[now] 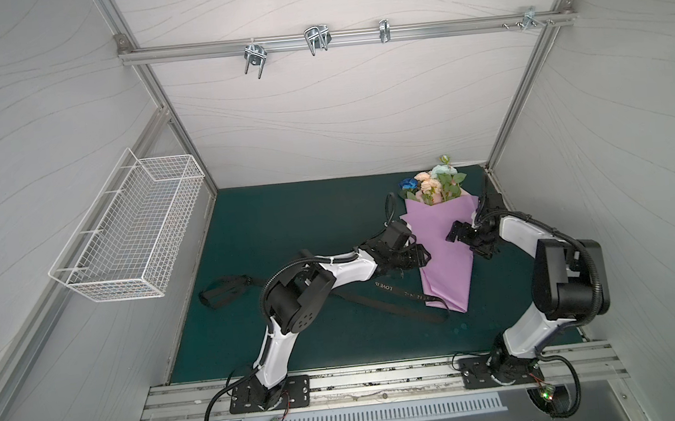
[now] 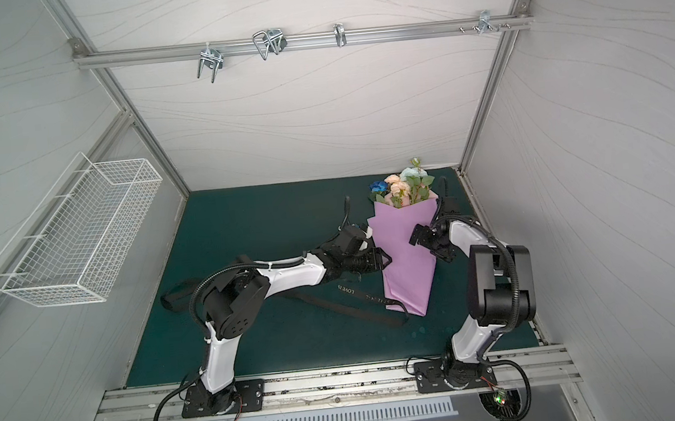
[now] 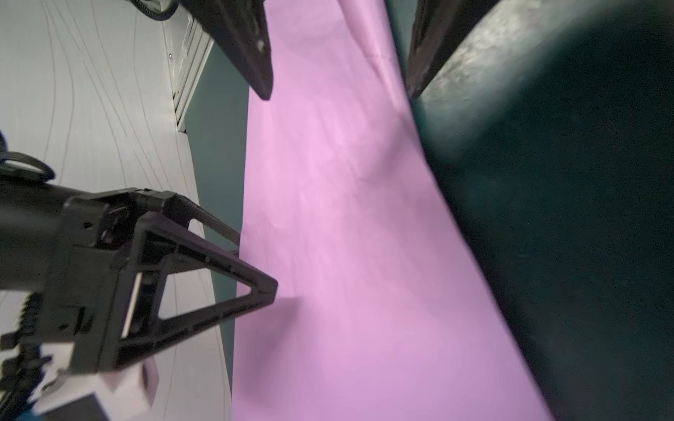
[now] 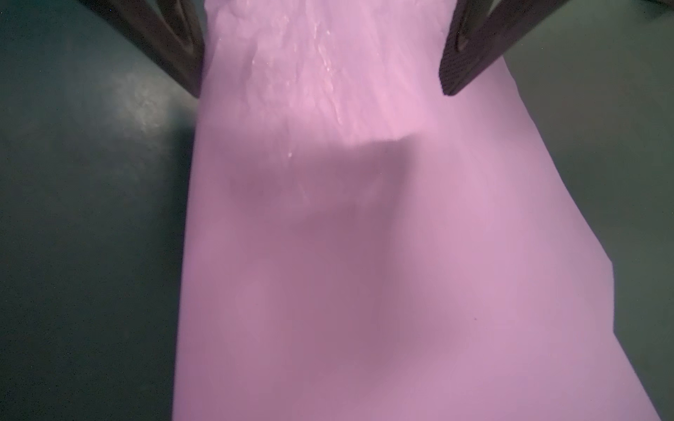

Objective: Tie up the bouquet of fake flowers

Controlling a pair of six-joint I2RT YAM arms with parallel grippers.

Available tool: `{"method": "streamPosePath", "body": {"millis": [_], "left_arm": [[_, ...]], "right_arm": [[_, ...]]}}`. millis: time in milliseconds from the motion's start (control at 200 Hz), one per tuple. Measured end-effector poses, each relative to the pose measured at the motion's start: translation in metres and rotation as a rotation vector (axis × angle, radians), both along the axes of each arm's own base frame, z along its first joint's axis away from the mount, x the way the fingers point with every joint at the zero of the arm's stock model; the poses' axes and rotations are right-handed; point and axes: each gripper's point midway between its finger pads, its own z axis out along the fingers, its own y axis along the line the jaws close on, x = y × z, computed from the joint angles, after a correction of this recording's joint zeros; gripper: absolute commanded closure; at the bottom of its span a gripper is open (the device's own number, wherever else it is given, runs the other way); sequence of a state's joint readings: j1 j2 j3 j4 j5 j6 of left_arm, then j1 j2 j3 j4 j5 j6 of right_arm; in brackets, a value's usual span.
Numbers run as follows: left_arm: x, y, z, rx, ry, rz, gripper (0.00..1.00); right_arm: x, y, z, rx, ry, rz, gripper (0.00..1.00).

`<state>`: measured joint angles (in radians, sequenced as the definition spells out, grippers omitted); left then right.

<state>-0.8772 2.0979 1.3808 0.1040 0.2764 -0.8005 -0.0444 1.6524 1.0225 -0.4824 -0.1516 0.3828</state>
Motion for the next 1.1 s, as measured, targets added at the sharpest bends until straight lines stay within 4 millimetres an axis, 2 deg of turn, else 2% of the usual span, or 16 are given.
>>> {"method": "streamPosePath", "body": {"millis": [95,265,570,805,915,950,1100], "left_arm": [[0.002,-0.008,-0.011,0.027,0.016,-0.003,0.56],[0.006,0.004,-0.045,0.136,0.062,0.042,0.68],[0.014,0.010,-0.047,0.166,0.075,0.097,0.70],[0.019,0.005,-0.051,0.153,0.095,0.111,0.86],[0.022,0.001,-0.053,0.143,0.105,0.111,0.88],[0.023,0.000,-0.053,0.139,0.106,0.110,0.91],[0.024,-0.005,-0.054,0.129,0.114,0.103,0.92]], "right_arm": [[-0.001,0.003,-0.001,-0.005,0.004,0.016,0.01],[0.002,0.009,-0.006,-0.008,0.021,0.041,0.01],[0.008,0.038,-0.013,-0.015,0.046,0.133,0.01],[0.011,0.061,-0.021,-0.019,0.060,0.204,0.01],[0.014,0.075,-0.021,-0.015,0.054,0.248,0.01],[0.016,0.080,-0.020,-0.014,0.050,0.262,0.01],[0.021,0.098,-0.020,-0.006,0.042,0.305,0.01]]}}
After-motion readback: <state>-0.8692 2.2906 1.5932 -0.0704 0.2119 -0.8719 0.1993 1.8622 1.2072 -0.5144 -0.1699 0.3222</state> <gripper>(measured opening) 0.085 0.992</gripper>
